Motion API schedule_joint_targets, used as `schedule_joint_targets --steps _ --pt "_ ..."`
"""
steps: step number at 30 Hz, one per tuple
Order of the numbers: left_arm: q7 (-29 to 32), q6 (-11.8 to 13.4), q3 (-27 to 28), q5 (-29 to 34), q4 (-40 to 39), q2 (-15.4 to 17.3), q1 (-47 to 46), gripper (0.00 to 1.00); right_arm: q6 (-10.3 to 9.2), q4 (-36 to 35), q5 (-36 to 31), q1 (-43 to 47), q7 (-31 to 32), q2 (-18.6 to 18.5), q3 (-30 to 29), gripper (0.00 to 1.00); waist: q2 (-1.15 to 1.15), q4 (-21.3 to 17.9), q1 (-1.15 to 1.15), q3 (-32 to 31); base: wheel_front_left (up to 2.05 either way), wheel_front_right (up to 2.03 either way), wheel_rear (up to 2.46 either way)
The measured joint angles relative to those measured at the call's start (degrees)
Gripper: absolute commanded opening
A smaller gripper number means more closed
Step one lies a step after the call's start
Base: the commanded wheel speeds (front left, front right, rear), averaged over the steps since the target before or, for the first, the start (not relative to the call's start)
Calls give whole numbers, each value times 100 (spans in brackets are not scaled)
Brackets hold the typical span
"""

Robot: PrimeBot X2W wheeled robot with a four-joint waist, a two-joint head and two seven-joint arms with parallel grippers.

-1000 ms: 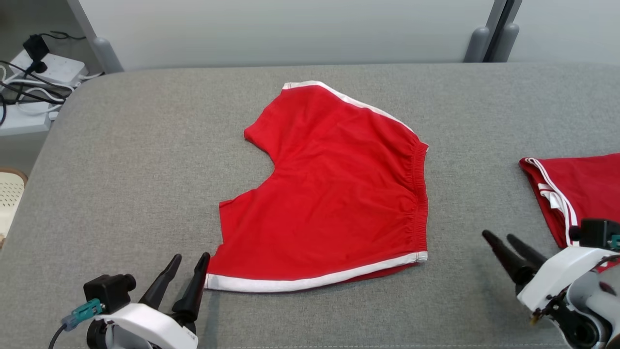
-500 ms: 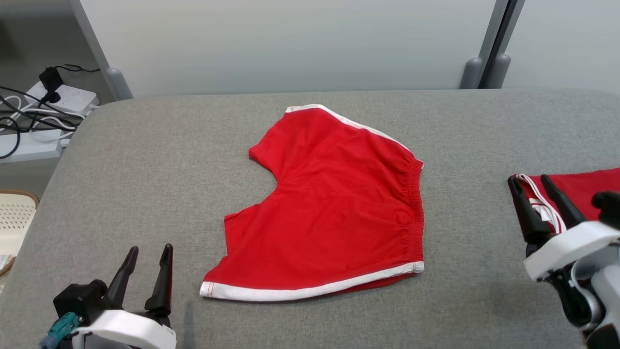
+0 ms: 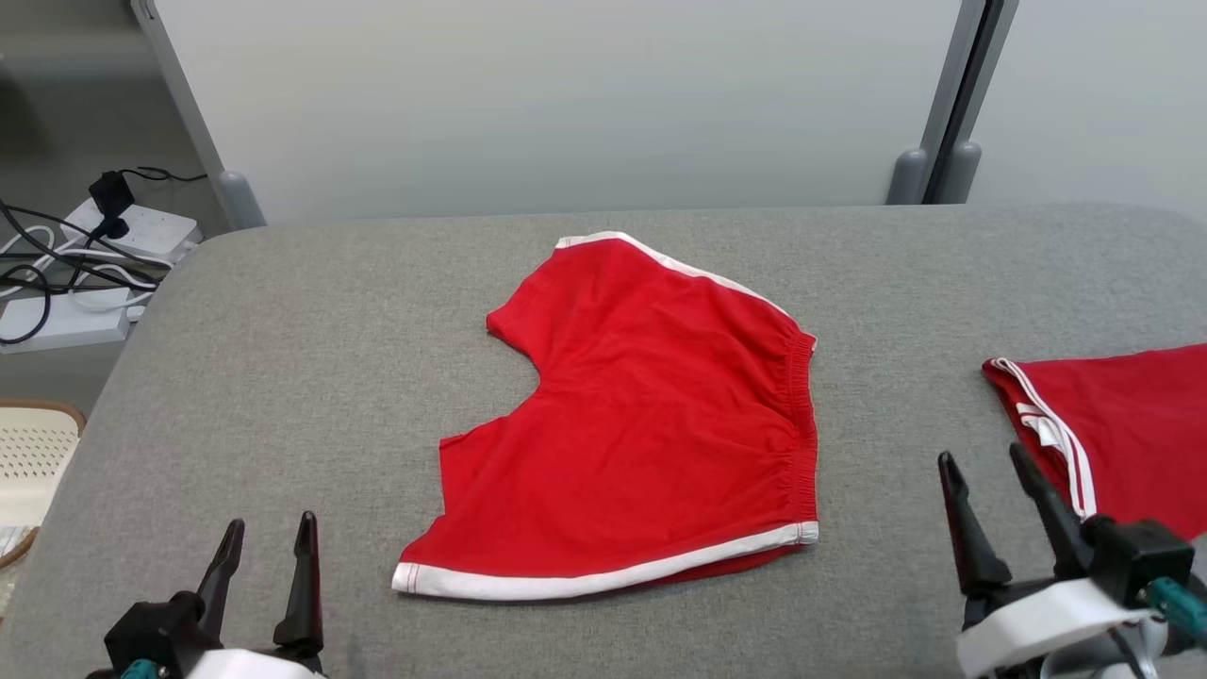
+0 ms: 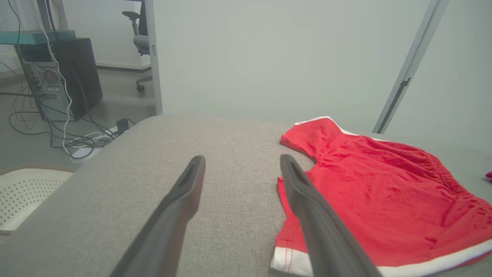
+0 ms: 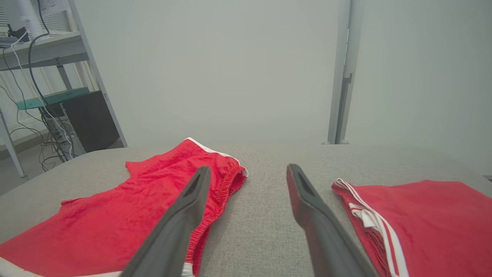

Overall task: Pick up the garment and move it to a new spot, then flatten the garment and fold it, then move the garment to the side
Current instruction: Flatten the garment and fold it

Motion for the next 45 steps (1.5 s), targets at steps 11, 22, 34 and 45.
schedule_joint_targets --steps 11,22,34,45 --pt "0 0 169 335 25 -125 177 100 1 -125 -486 581 0 320 -170 100 0 -84 0 -84 0 0 0" --pt "0 -1 2 435 114 -145 183 100 1 210 -521 555 0 235 168 100 0 -26 0 17 0 0 0" --pt "0 -1 -869 364 261 -140 182 100 2 1593 -171 -202 0 36 1006 100 0 453 0 285 0 0 0" --pt "0 -1 -1104 264 270 -76 142 100 2 2017 102 -583 0 -60 1268 100 0 794 0 571 0 0 0"
